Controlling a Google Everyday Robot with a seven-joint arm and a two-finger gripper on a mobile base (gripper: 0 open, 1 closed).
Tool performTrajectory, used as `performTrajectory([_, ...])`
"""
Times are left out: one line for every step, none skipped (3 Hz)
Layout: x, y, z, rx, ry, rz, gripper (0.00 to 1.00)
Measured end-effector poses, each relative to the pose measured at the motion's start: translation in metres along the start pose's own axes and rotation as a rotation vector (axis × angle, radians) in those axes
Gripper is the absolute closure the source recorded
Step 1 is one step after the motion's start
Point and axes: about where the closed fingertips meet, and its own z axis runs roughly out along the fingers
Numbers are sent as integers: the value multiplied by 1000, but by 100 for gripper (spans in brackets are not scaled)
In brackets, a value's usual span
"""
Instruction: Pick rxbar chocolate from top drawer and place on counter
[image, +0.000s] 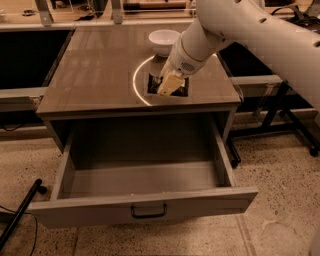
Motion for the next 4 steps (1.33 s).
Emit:
performTrajectory([6, -31, 4, 65, -20, 70, 74])
performTrajectory([10, -46, 6, 89, -24, 102, 50])
performTrajectory([11, -57, 6, 99, -17, 112, 26])
performTrajectory([13, -60, 6, 98, -10, 117, 3])
